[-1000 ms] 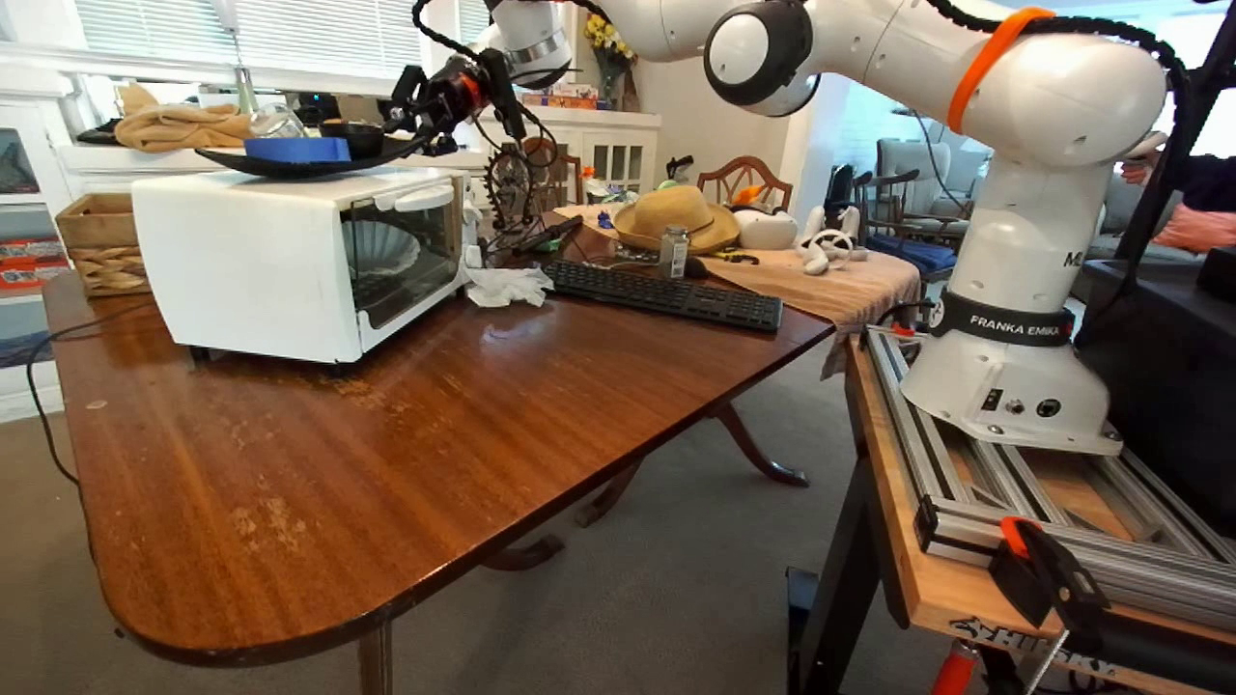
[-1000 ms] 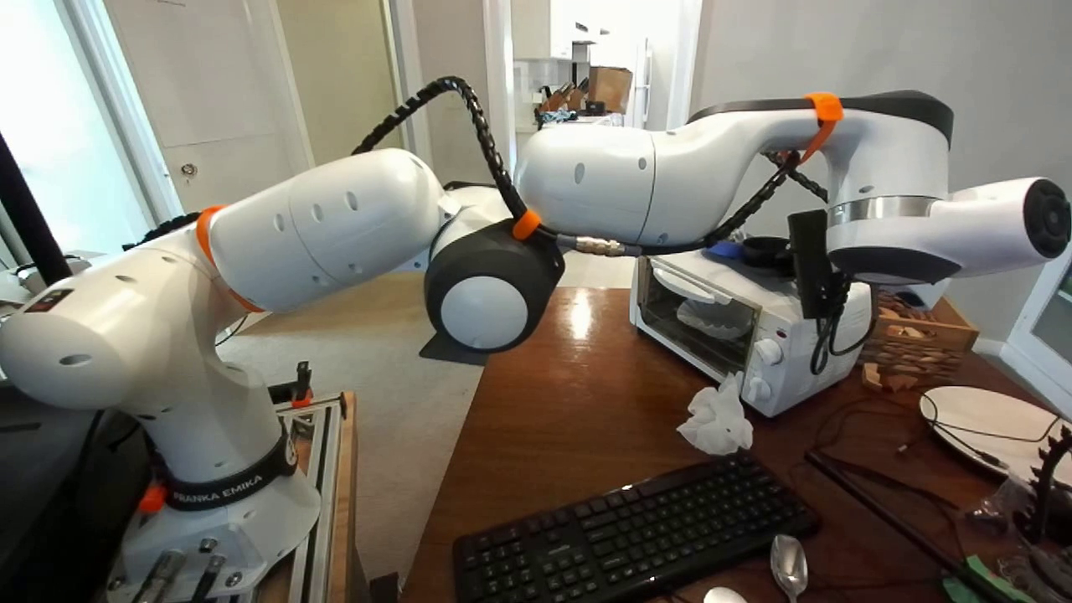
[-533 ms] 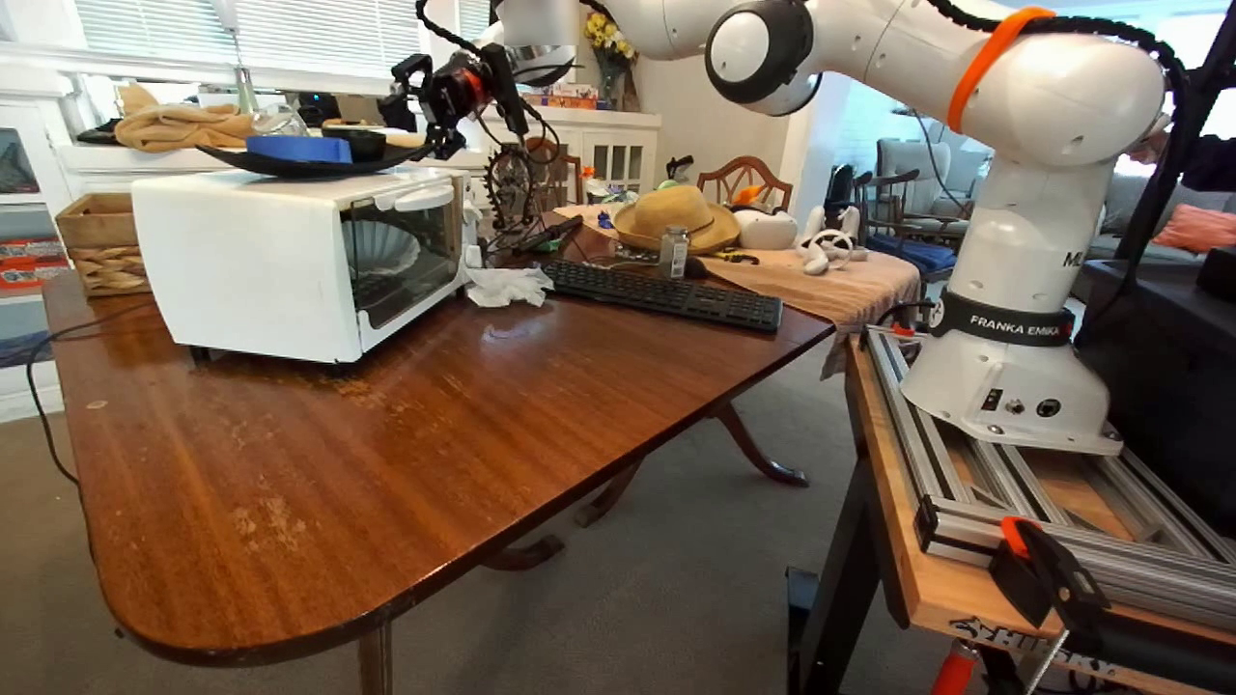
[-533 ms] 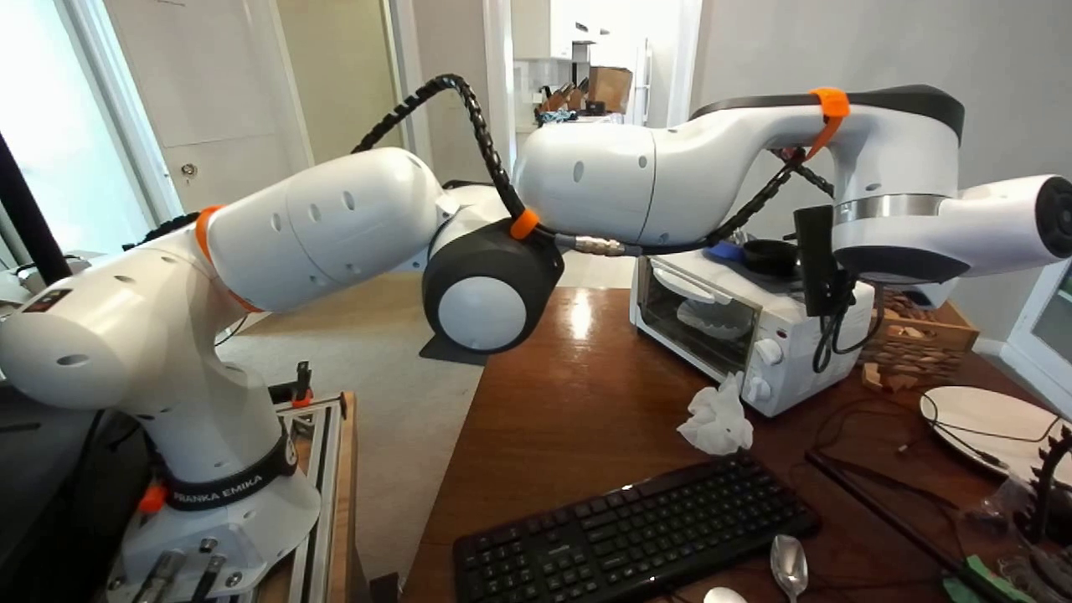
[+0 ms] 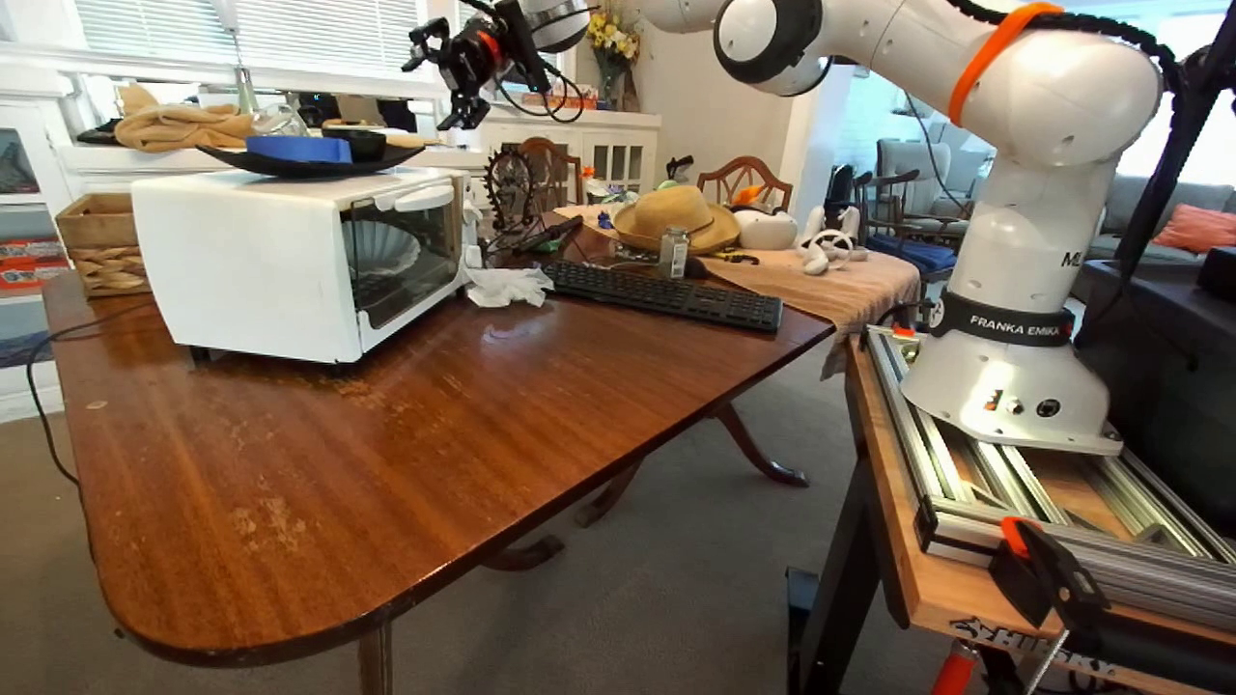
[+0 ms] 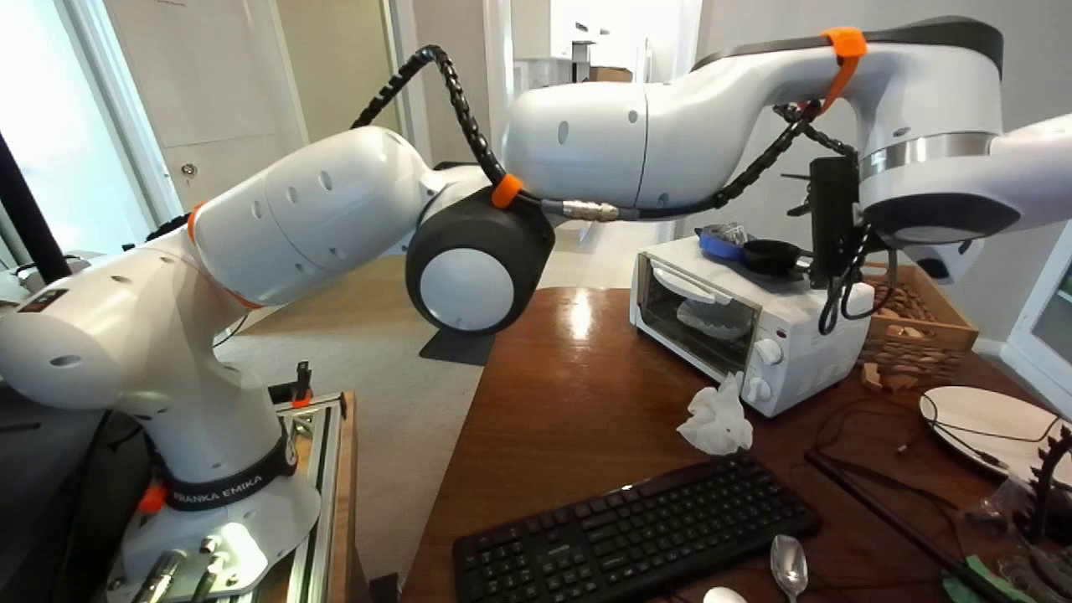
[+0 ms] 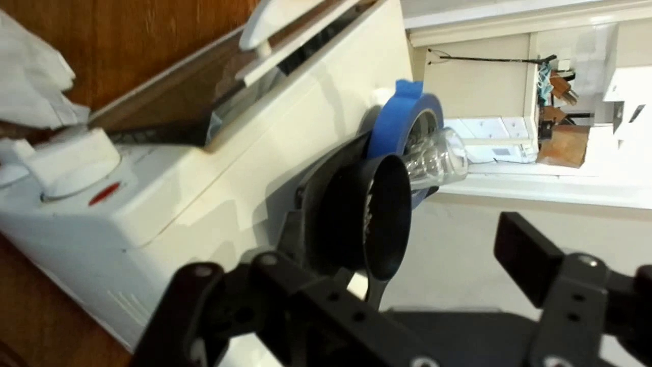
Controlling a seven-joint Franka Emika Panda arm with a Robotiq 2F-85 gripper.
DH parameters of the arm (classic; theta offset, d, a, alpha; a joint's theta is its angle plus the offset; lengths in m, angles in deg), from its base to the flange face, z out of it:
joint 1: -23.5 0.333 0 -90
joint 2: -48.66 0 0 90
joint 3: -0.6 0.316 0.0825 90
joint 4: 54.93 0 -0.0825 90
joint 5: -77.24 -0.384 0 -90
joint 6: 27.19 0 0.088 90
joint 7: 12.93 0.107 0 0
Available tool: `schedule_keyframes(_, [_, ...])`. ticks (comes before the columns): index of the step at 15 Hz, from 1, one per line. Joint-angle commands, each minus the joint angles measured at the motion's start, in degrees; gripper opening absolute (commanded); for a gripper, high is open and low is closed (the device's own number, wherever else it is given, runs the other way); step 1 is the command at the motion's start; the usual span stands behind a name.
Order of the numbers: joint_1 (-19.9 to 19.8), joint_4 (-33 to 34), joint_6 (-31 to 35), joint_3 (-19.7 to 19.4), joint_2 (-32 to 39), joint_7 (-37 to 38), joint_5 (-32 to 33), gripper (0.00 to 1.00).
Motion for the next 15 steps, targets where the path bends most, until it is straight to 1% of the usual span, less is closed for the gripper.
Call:
schedule_keyframes(1, [1.00, -2.85, -6.64, -2.60, -6.74, 10.09, 3.17, 1.00])
schedule_keyframes(3, [1.55, -3.38, -11.29, -3.36, -9.84, 14.90, 4.58, 1.00])
schedule_keyframes(5, [2.17, -3.51, -16.00, -4.06, -12.24, 17.84, 5.97, 1.00])
schedule_keyframes(8, [4.58, -2.77, -15.75, -7.57, -15.20, 21.97, 10.93, 1.00])
schedule_keyframes(12, [7.66, -3.41, -15.03, -11.96, -18.57, 27.47, 16.77, 1.00])
schedule_keyframes(15, [10.68, -3.62, -14.64, -15.39, -21.21, 32.24, 21.12, 1.00])
